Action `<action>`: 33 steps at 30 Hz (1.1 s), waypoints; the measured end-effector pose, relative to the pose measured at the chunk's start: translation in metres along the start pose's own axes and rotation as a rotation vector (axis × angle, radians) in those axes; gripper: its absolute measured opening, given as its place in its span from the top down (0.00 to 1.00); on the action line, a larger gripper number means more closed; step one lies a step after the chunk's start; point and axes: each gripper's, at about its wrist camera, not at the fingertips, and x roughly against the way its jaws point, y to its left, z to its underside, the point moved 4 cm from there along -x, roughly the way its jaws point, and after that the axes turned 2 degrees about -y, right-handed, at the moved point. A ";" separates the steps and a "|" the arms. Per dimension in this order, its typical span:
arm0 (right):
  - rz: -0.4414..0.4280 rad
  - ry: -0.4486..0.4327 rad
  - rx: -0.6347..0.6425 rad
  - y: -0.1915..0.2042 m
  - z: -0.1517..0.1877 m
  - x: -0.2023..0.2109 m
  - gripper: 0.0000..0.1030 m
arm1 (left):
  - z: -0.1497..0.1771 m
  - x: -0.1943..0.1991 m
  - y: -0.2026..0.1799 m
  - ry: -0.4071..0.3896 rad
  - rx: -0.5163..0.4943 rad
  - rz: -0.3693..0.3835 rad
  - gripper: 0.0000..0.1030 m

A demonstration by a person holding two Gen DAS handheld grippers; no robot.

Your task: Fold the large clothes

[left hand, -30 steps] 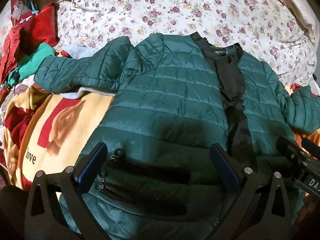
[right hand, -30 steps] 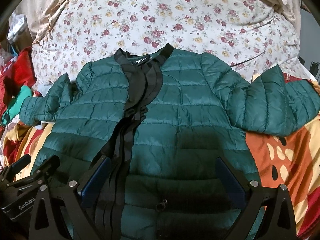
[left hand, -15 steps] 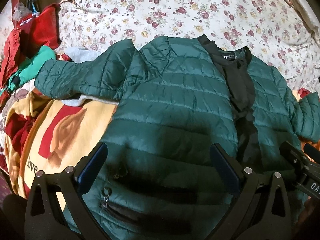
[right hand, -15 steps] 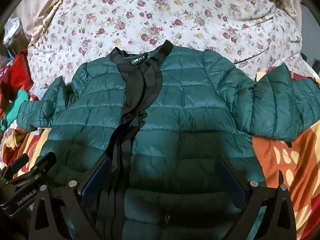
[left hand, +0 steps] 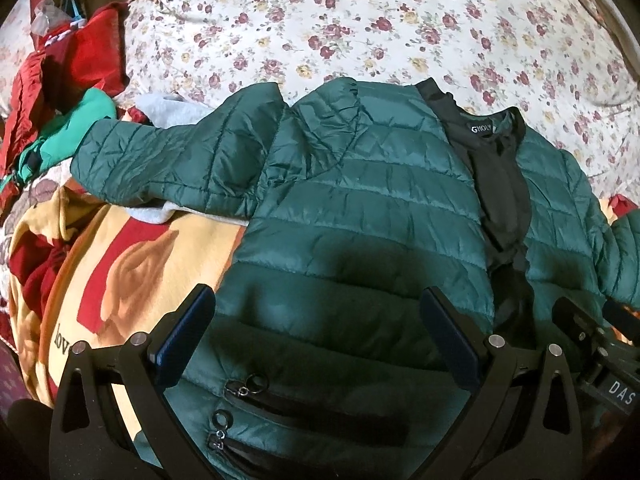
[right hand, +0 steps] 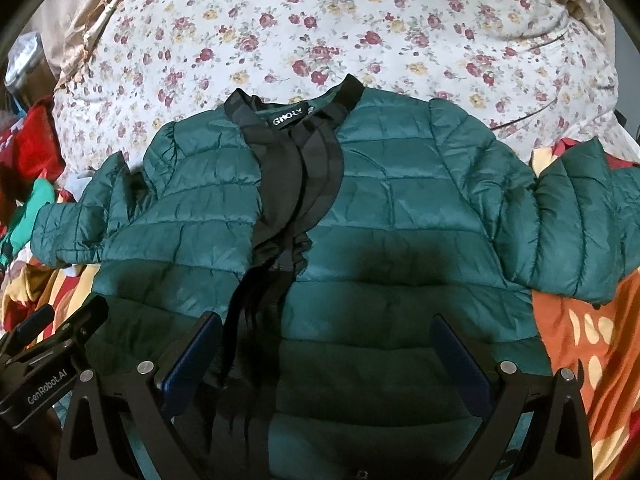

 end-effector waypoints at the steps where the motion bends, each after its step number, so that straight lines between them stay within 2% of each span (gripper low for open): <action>1: -0.001 0.000 0.003 0.001 0.000 0.000 0.00 | 0.000 -0.001 0.000 0.001 0.001 -0.001 0.01; 23: -0.007 -0.007 0.013 0.009 -0.005 -0.003 0.00 | -0.002 -0.002 0.003 0.001 0.018 -0.008 0.01; 33: -0.028 -0.008 0.035 0.020 -0.016 -0.009 0.00 | -0.017 -0.003 0.013 -0.024 0.013 -0.036 0.01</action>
